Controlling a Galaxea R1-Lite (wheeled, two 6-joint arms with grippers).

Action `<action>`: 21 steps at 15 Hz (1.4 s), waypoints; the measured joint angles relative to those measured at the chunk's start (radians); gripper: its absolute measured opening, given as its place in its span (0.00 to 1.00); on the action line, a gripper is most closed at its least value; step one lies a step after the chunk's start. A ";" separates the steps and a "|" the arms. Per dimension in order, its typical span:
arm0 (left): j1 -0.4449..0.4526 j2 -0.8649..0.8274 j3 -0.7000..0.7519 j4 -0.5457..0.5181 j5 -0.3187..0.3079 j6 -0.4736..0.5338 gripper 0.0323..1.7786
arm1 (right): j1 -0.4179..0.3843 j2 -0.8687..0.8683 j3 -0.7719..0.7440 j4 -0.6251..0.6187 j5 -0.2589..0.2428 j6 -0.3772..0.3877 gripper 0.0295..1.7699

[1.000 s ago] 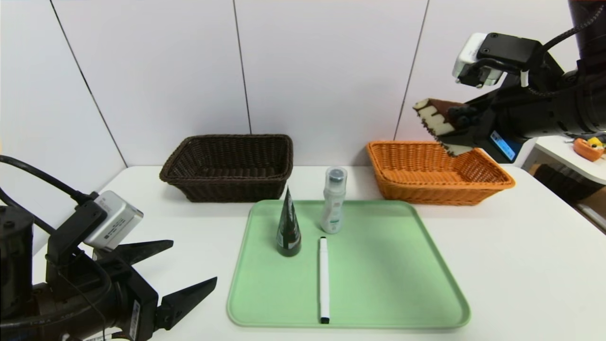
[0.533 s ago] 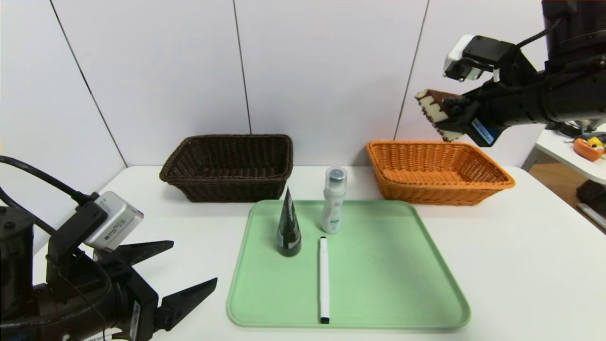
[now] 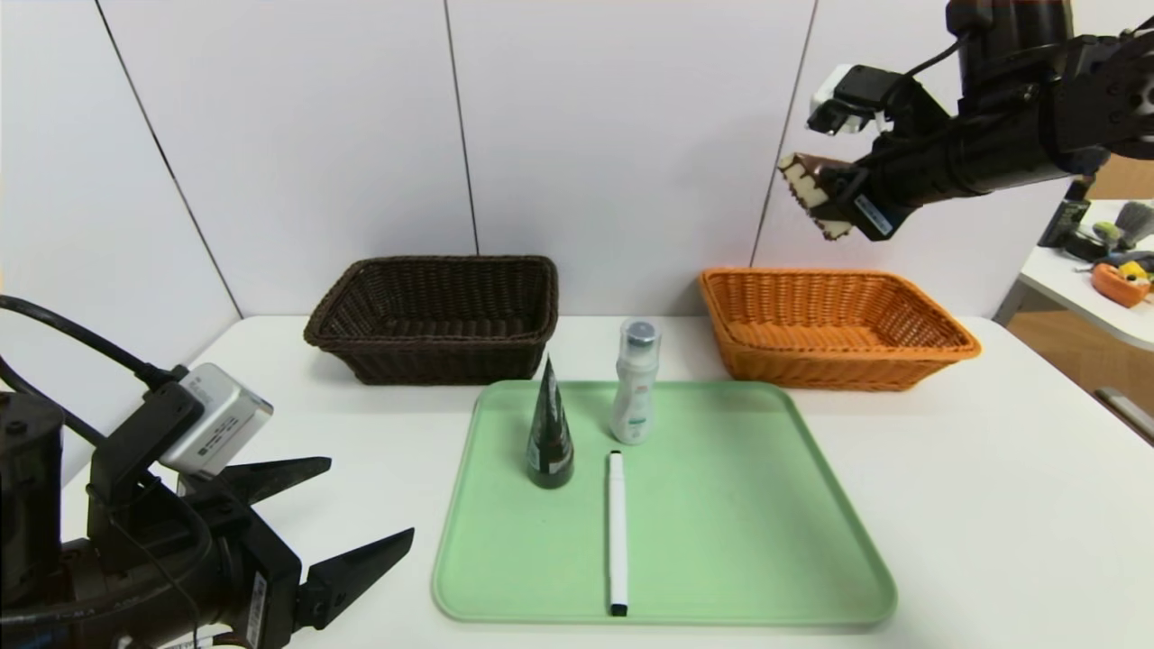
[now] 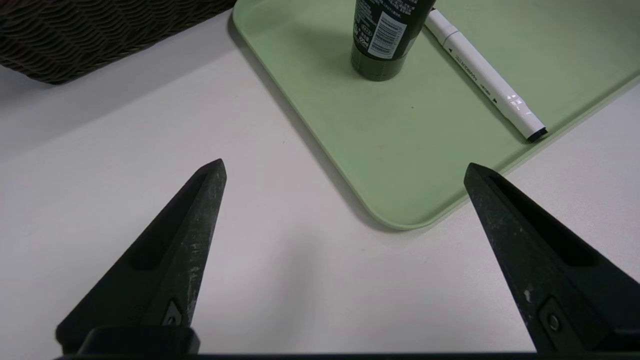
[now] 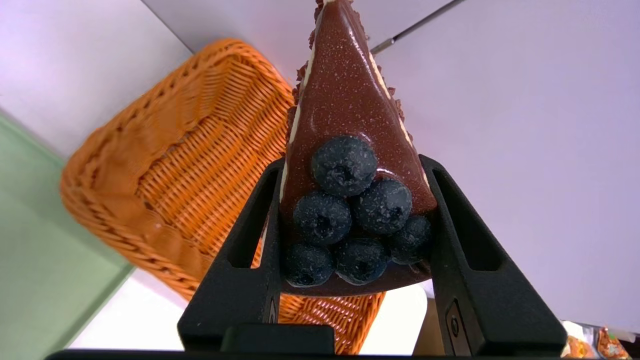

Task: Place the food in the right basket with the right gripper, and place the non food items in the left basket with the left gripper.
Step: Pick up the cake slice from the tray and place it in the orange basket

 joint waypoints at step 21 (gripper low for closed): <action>-0.008 0.018 0.004 0.001 -0.004 0.000 0.95 | -0.055 0.248 -0.025 0.087 -0.059 -0.077 0.45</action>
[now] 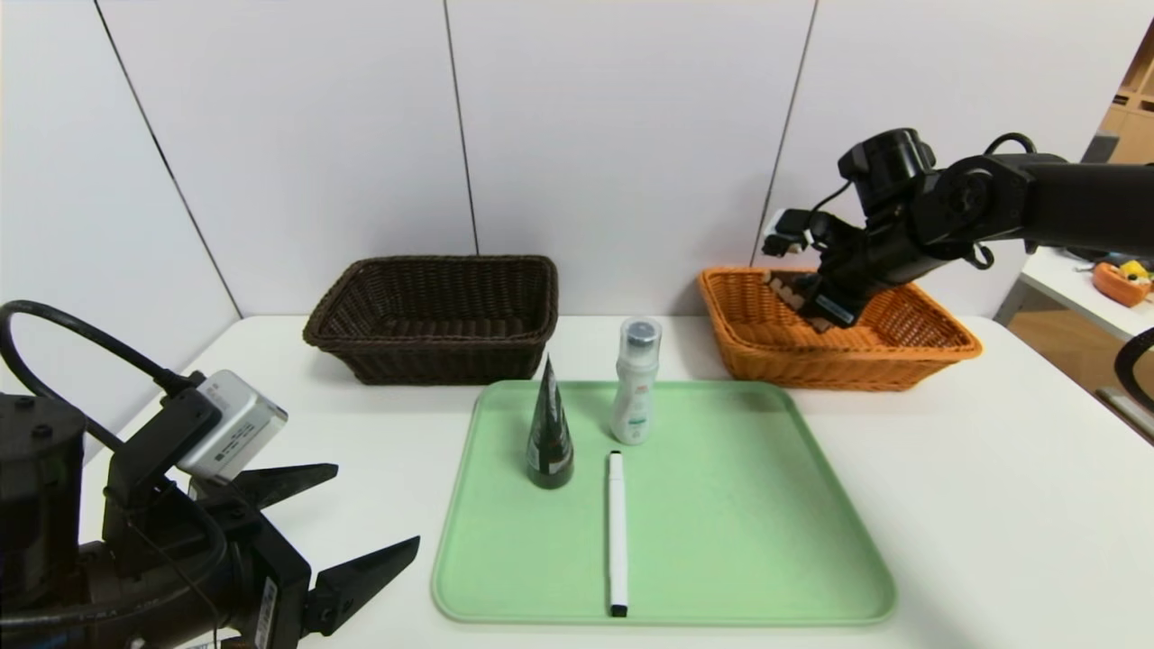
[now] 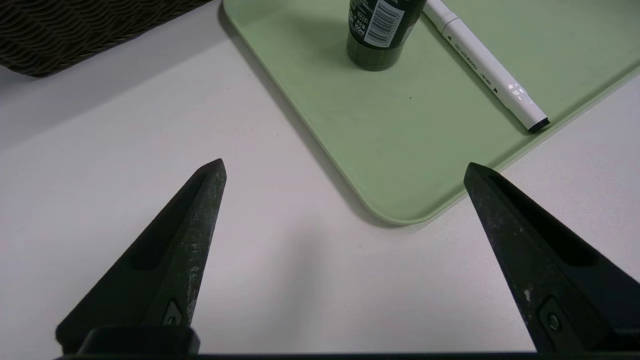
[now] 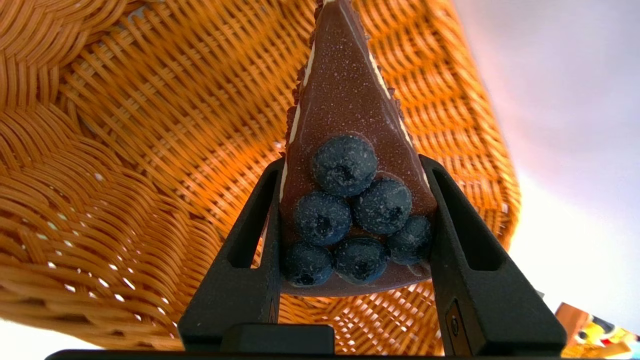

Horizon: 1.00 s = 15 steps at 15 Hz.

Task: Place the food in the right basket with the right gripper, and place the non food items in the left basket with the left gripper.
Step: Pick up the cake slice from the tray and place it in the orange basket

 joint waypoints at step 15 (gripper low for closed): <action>0.000 0.001 0.011 0.001 0.000 -0.001 0.95 | -0.017 0.086 -0.004 -0.056 0.000 -0.014 0.45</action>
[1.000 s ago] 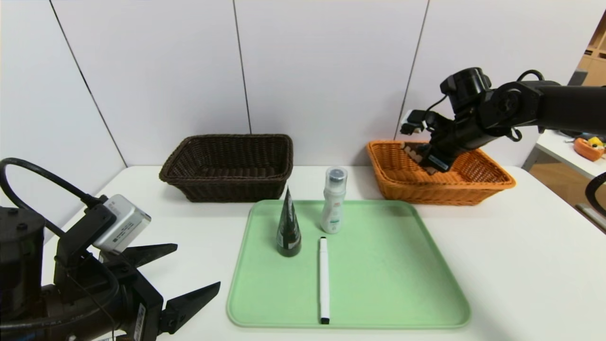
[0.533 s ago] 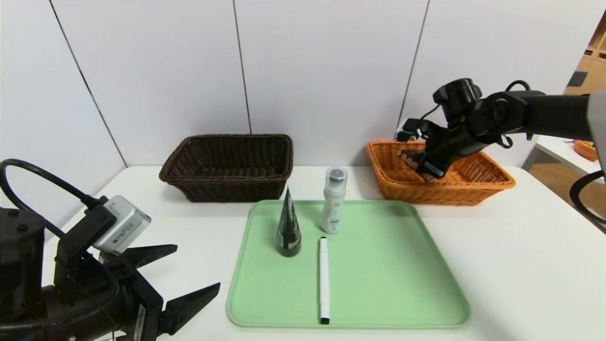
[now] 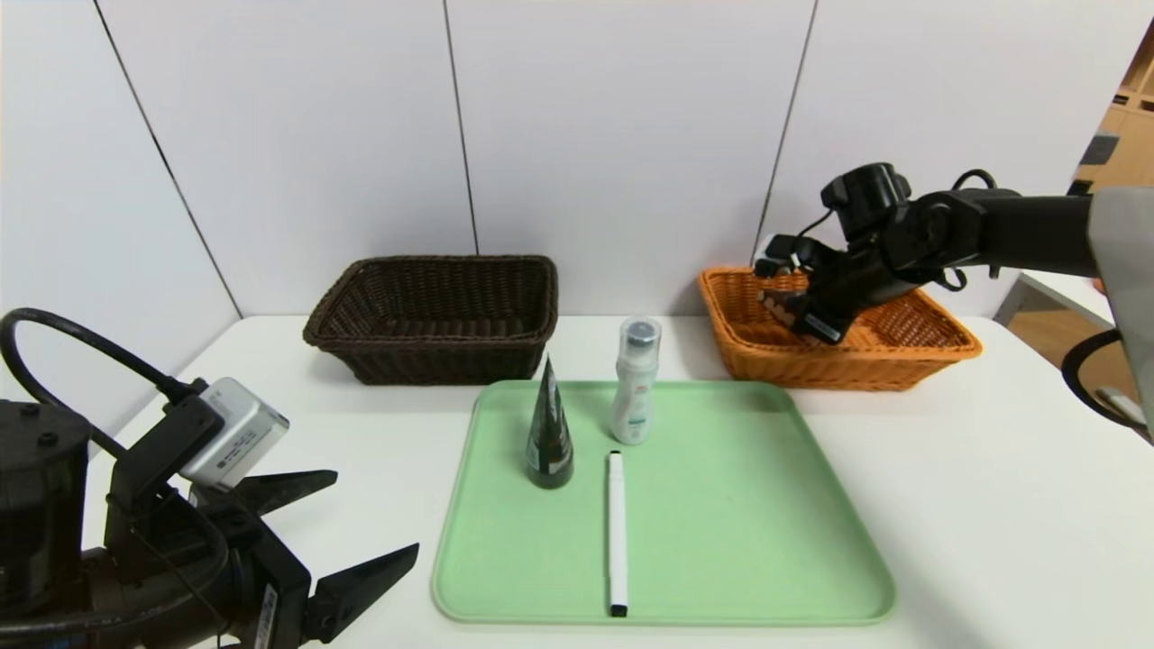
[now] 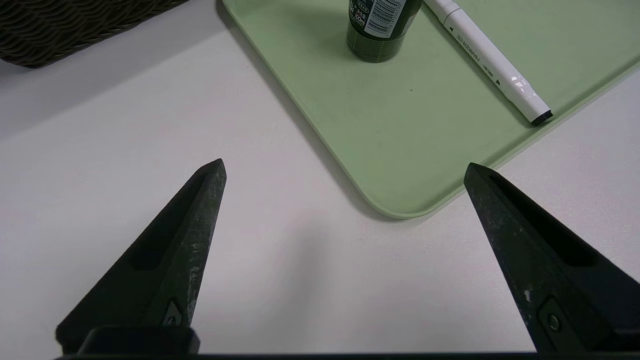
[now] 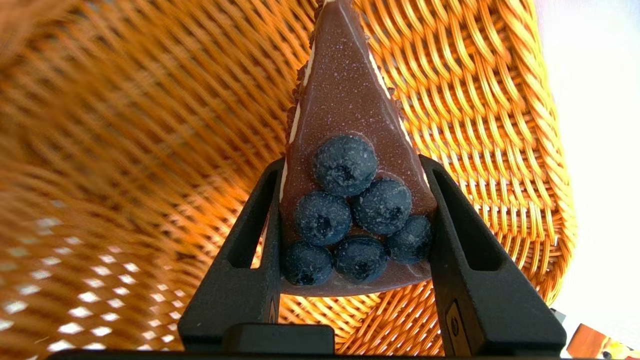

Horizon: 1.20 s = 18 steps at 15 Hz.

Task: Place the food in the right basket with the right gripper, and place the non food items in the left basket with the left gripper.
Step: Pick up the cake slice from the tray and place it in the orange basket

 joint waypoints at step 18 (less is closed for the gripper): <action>0.001 0.003 0.000 -0.001 -0.004 -0.003 0.95 | 0.000 -0.080 0.019 0.020 0.003 -0.009 0.87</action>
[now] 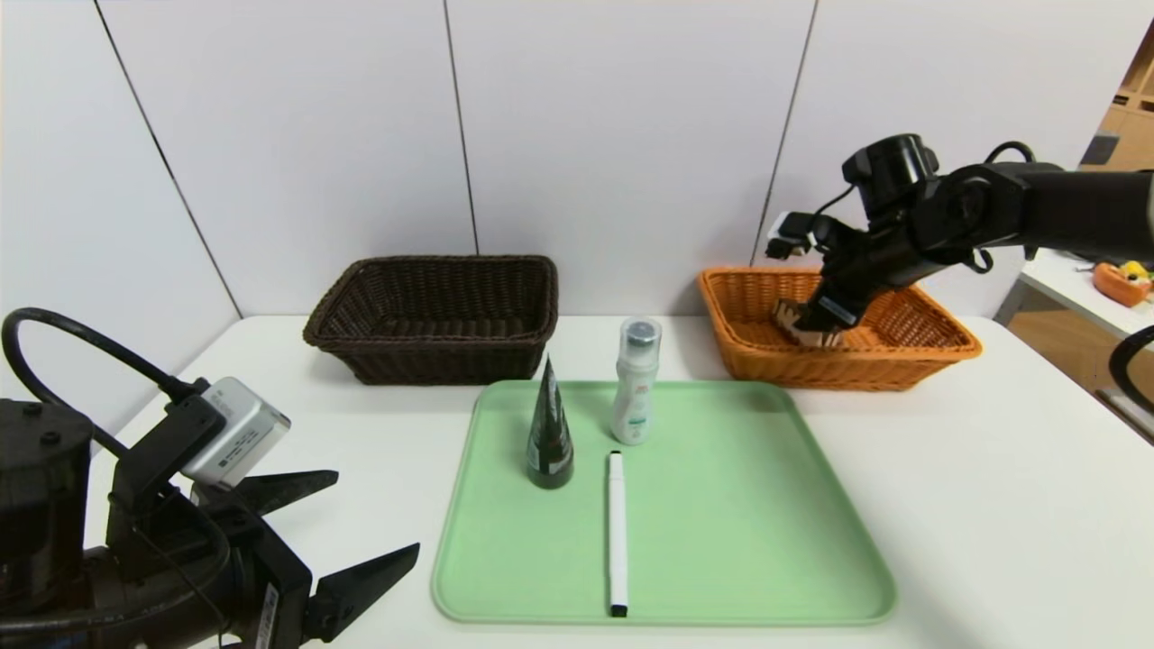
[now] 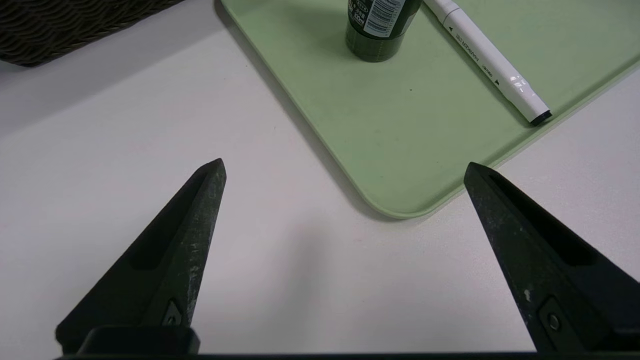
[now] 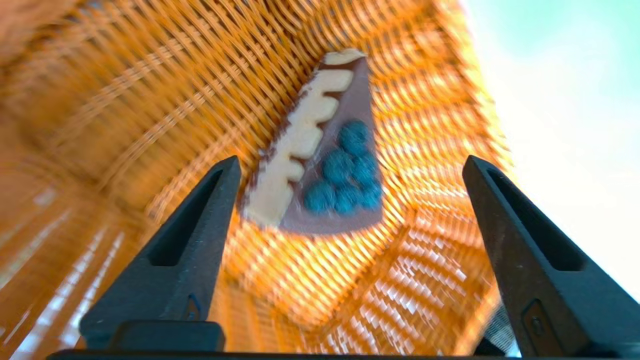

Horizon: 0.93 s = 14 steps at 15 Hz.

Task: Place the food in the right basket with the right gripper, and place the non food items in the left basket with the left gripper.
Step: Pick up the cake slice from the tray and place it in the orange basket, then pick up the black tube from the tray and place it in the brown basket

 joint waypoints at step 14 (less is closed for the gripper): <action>-0.001 -0.016 0.009 0.000 0.000 0.001 0.95 | 0.109 -0.600 0.385 -0.006 0.000 -0.007 0.95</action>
